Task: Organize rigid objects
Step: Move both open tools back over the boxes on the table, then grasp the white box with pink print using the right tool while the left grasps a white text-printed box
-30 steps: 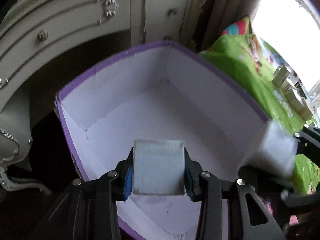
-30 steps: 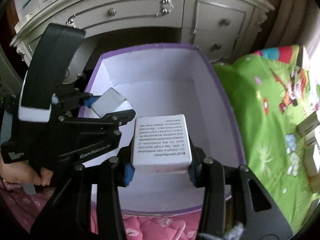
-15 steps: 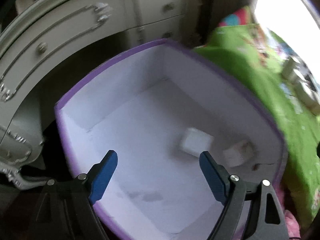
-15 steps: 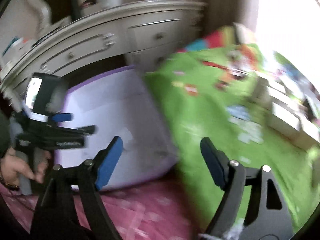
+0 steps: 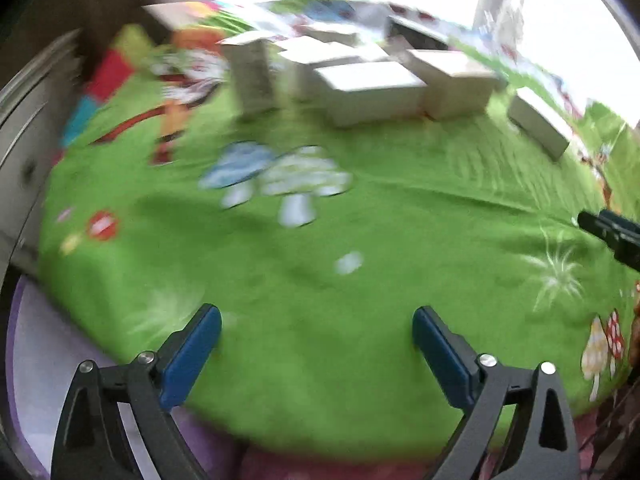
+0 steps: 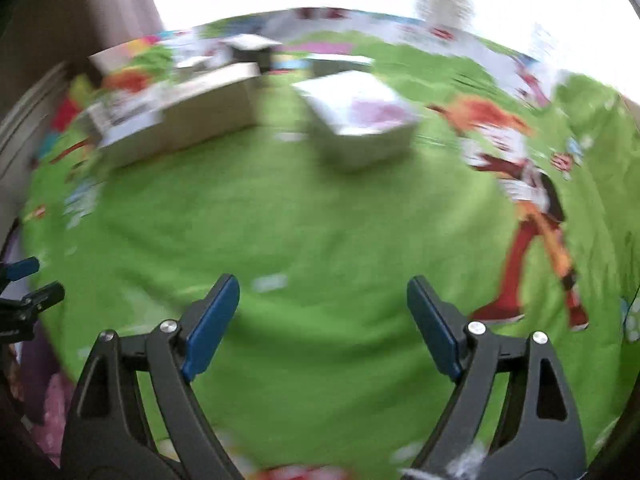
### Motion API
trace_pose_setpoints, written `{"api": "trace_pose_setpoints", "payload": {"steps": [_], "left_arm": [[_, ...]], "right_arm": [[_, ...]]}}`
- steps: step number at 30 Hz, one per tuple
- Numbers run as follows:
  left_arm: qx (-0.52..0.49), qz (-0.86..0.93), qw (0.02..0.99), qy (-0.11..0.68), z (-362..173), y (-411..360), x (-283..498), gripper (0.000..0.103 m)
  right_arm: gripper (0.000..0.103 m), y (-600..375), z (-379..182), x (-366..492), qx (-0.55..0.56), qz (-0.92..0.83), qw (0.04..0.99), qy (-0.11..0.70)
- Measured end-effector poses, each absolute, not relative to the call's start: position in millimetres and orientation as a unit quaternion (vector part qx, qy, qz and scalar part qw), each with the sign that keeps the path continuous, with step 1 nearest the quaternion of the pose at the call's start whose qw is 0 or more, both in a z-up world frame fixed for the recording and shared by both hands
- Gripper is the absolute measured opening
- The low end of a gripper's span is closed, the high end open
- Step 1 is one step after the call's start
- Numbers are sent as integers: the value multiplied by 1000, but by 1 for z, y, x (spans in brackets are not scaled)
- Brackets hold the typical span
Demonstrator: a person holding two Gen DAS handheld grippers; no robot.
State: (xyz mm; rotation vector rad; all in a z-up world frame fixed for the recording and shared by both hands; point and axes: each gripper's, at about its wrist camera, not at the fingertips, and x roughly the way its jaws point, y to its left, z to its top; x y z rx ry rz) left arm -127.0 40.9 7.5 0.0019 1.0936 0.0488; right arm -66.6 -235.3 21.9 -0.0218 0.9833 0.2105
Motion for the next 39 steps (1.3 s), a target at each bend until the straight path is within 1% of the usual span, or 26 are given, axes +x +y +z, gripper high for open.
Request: {"api": "trace_pose_setpoints", "payload": {"steps": [1,2,5,9,13,14,17,18,19,22,23,24,25,26,27,29,32,34,35,36,39], "left_arm": [[4,19,854,520,8,34,-119,99],[12,11,855,519,8,26,-111,99],[29,5,862,506,10,17,-95,103],[13,-28,868,496,7,26,-74,103],[35,-48,869,491,9,40,-42,103],[46,-52,870,489,10,41,-33,103],[108,-80,872,471,9,39,-9,103],[131,-93,872,463,10,33,-1,103],[162,-117,870,451,11,27,6,103],[203,-143,865,436,11,13,11,103],[203,-148,864,436,12,10,12,98],[190,-157,863,441,13,9,11,75],[167,-164,863,448,14,8,11,65],[145,-162,863,456,14,6,6,50],[129,-158,864,460,15,5,0,42],[98,-160,866,464,14,0,-14,43],[100,-158,869,458,16,-13,-32,43],[110,-157,871,452,14,-19,-24,52],[117,-146,873,451,12,-22,-17,66],[119,-135,874,452,9,-24,-4,77],[92,-138,876,454,6,-22,4,79]], "right_arm": [[96,-242,21,-59,-22,98,881,463],[103,-248,18,-49,-36,99,881,461],[103,-251,17,-13,-56,126,876,462],[103,-243,15,43,-58,141,875,459],[103,-234,10,66,-71,160,873,455],[102,-232,10,66,-74,164,872,455],[87,-230,10,57,-81,183,876,440],[84,-229,10,56,-82,185,876,437],[83,-229,10,55,-81,184,877,436],[83,-230,10,53,-76,182,878,437],[83,-228,10,56,-76,182,878,437],[83,-229,10,57,-75,182,877,438],[84,-229,10,57,-73,183,877,438],[84,-229,9,57,-73,183,877,438],[84,-229,9,57,-72,183,877,438],[84,-230,10,57,-71,182,877,439],[86,-230,9,57,-70,184,877,439],[92,-228,9,58,-73,189,874,441],[94,-227,8,59,-77,191,873,442],[96,-224,7,60,-82,193,872,443],[101,-224,6,65,-81,197,869,448]]}}
